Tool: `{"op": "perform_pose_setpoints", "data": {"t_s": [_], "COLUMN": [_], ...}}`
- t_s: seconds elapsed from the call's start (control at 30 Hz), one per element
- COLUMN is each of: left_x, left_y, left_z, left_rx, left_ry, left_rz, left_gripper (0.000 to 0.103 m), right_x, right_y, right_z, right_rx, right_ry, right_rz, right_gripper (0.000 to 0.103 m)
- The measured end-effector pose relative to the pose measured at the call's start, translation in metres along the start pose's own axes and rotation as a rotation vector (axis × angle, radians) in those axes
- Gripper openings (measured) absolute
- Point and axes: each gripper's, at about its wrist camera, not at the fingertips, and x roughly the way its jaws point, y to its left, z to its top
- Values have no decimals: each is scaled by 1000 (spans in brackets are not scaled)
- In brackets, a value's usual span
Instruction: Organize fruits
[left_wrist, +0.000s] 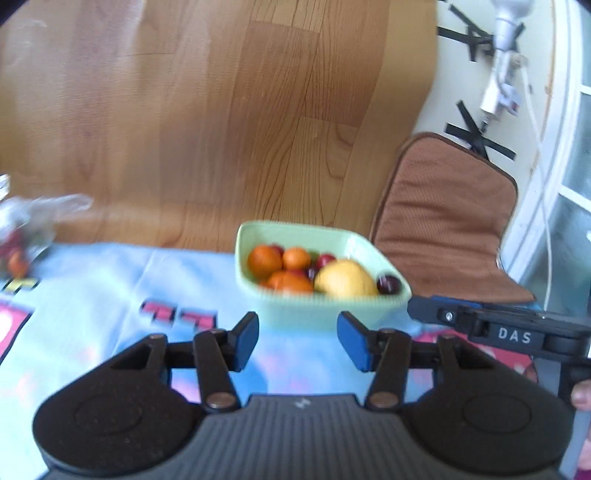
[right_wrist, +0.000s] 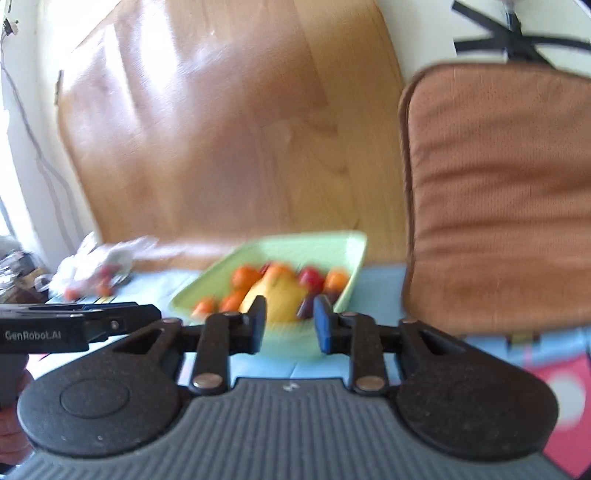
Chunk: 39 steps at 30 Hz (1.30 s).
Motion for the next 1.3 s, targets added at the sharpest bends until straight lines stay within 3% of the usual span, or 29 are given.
{"op": "perform_pose_setpoints", "data": {"t_s": [0.13, 0.37, 0.93, 1.03, 1.17, 1.3], "left_x": [-36, -75, -106, -122, -148, -162], "left_y": [2, 5, -39, -27, 13, 29], "left_z": [-24, -46, -86, -79, -65, -66], "left_rx": [-28, -82, -31, -31, -121, -164], "left_ry": [-9, -9, 21, -32, -94, -106], "left_rz": [39, 60, 105, 146, 232, 269], "left_gripper": [48, 48, 48, 48, 48, 48], "right_x": [-34, -75, -110, -114, -117, -118], "right_y": [13, 36, 50, 50, 53, 56], "right_z": [-35, -77, -99, -103, -109, -110], "right_rx": [0, 30, 83, 96, 81, 81], "right_ry": [59, 89, 63, 71, 79, 76], "right_rz": [20, 29, 0, 6, 14, 21], "right_gripper": [41, 41, 41, 41, 41, 41]}}
